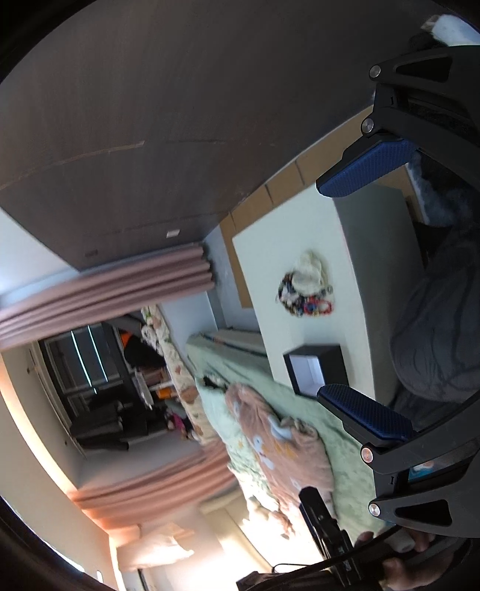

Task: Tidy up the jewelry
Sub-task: 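Move both grippers toward the jewelry pile beside the black box, then grasp the red string bracelet from the pile with the left gripper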

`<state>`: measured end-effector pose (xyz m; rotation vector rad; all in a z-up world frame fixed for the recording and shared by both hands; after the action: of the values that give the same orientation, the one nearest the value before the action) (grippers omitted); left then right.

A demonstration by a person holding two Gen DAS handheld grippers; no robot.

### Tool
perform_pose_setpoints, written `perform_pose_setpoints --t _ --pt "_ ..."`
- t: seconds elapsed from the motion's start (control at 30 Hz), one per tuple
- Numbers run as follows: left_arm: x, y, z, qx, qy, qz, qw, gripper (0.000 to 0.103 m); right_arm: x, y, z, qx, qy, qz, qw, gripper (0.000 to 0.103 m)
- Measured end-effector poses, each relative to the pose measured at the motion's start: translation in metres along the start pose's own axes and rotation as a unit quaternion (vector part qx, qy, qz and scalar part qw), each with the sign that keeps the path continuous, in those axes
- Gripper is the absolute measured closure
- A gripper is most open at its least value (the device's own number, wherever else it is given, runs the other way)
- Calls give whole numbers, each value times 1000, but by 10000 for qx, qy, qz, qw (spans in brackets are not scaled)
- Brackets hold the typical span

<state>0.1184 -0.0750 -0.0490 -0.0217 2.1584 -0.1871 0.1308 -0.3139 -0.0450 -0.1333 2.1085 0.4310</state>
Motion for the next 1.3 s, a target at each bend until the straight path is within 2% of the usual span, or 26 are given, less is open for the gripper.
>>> perform_pose_setpoints --t 0.23,0.37,0.47,0.83,1.1,1.17,1.3 --pt "3 -17 36 91 282 119 9995 6 9 -40 23 169 129 307 9993 1" --pt "3 -23 53 148 389 157 9990 8 13 -58 36 39 249 556 9981 1" --pt "2 -28 72 214 540 148 9982 16 14 -70 46 71 332 620 9975 1" --pt "8 -54 137 502 1046 237 9930 35 25 -91 82 -98 629 822 9946 1" --pt "31 -69 192 532 1532 415 9859 46 36 -111 102 -122 854 977 9915 3" --pt "38 -69 203 530 1681 417 9835 52 40 -116 108 -121 923 1039 9902 3" --pt "47 -69 222 517 1850 470 9802 53 46 -124 117 -93 1021 1052 9892 3"
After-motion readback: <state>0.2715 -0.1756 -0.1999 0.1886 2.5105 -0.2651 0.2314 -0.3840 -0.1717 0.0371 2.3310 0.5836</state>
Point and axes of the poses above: each gripper's, at about its wrist camera, not at the fingertips, and z roughly the way its jaws point, y to its left, x to its underside, the point moved 9 cm from there along z, roughly the way its jaws point, and after that the axes turned 2 degrees about x, right-handed, at the moved point
